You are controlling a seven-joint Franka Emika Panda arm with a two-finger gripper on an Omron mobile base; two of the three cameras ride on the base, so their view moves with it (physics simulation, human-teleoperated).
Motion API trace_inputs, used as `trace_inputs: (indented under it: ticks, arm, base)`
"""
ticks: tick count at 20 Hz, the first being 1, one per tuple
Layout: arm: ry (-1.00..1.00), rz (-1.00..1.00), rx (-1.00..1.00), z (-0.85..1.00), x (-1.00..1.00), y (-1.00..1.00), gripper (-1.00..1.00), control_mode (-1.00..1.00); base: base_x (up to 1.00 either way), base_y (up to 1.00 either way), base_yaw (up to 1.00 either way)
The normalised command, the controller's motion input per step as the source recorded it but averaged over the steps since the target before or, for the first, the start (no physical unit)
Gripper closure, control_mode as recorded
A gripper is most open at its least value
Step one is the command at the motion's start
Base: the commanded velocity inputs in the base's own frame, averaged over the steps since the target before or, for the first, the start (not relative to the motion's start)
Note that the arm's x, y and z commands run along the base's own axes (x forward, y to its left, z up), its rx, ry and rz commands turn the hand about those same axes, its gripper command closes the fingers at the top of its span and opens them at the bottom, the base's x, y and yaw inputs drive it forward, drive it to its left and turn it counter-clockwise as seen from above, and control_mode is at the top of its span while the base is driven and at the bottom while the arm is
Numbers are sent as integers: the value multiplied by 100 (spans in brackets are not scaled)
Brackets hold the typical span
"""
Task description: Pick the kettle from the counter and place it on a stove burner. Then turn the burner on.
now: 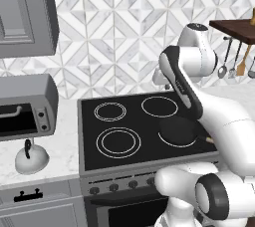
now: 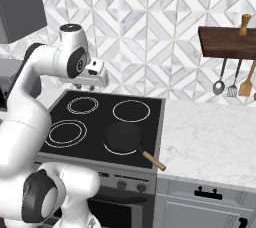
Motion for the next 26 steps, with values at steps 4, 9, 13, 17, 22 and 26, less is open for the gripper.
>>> trace_inputs:
  ticks: [4, 9, 13, 17, 22, 26]
  arm:
    - [-3, 4, -4, 0, -38, 23, -100, -100]
    - [-2, 27, -23, -5, -63, 99, -100, -100]
    - [-12, 21, -12, 0, -66, 100, -100, -100]
    - [-17, 19, -8, 0, -61, 100, -100, -100]
    - [-13, 17, -9, 0, -51, 100, -100, -100]
    - [-14, 12, -11, -2, -29, 100, -100, -100]
  base:
    - [0, 0, 0]
    - [0, 0, 0]
    - [0, 0, 0]
    - [0, 0, 0]
    - [0, 0, 0]
    - [0, 0, 0]
